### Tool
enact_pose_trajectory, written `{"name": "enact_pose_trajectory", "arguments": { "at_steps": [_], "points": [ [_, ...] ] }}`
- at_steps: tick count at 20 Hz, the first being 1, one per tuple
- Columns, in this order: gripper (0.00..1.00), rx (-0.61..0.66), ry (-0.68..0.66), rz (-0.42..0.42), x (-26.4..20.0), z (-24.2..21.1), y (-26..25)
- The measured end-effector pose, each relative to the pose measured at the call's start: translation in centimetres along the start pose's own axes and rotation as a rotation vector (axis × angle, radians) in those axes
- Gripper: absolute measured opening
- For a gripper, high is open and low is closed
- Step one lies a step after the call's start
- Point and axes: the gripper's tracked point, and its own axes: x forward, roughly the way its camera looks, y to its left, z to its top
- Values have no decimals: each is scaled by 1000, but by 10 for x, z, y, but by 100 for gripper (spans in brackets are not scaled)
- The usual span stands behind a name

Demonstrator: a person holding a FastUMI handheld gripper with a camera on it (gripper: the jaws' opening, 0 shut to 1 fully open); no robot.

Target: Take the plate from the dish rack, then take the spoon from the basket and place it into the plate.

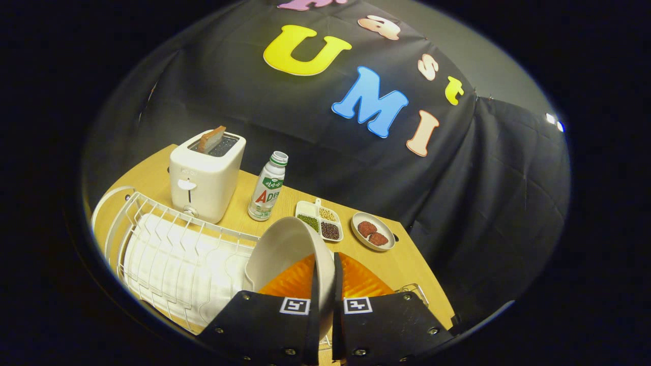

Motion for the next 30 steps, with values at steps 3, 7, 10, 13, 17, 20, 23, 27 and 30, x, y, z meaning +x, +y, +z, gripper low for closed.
{"name": "enact_pose_trajectory", "arguments": {
  "at_steps": [3,7,10,13,17,20,23,27,30],
  "points": [
    [10,-70,-16,-29,-6,9,2],
    [10,-118,-35,-61,-15,16,-1],
    [10,-119,-22,-61,-15,13,-2],
    [10,-109,-20,-79,-13,14,-8],
    [10,-151,-56,-113,-11,29,-14],
    [10,-150,-61,-119,-19,31,-22],
    [10,-136,-64,-136,-34,30,-38],
    [10,-85,-92,-143,-63,26,-59],
    [10,-72,-110,-147,-87,20,-74]
  ]
}}
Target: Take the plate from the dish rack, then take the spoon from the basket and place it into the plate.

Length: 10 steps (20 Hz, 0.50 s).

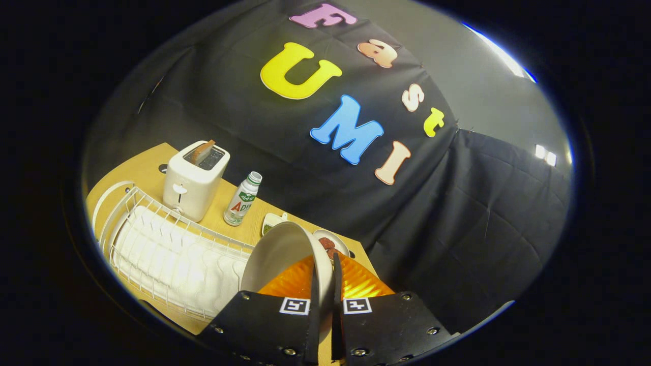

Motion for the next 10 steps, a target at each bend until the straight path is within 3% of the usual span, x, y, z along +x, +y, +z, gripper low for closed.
{"name": "enact_pose_trajectory", "arguments": {
  "at_steps": [5,10],
  "points": [
    [10,29,-16,35,-32,-28,-15],
    [10,75,-9,154,-59,-69,-5]
  ]
}}
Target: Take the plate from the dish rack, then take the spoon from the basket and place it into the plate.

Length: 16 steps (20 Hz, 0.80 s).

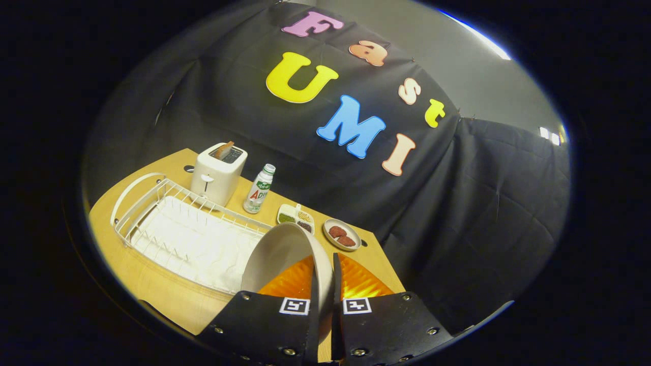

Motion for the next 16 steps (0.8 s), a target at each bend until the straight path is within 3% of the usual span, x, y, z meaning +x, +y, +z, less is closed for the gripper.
{"name": "enact_pose_trajectory", "arguments": {
  "at_steps": [5,11,16],
  "points": [
    [10,105,53,105,-15,-52,8],
    [10,162,156,147,-5,-116,9],
    [10,246,186,189,5,-141,9]
  ]
}}
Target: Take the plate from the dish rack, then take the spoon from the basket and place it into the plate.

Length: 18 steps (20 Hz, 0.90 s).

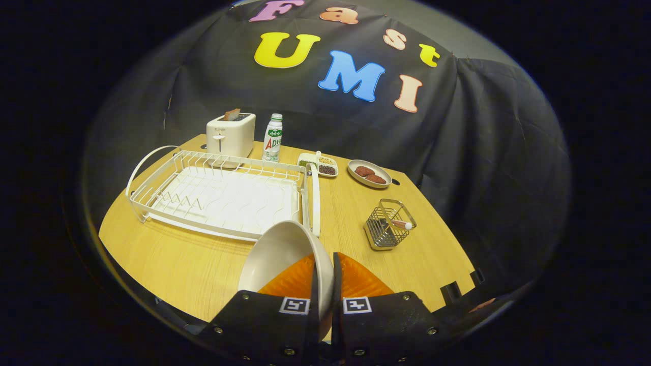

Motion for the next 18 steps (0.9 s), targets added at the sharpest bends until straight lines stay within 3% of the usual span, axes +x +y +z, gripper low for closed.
{"name": "enact_pose_trajectory", "arguments": {
  "at_steps": [6,18],
  "points": [
    [10,42,29,49,17,-27,-2],
    [9,58,122,47,50,-61,-1]
  ]
}}
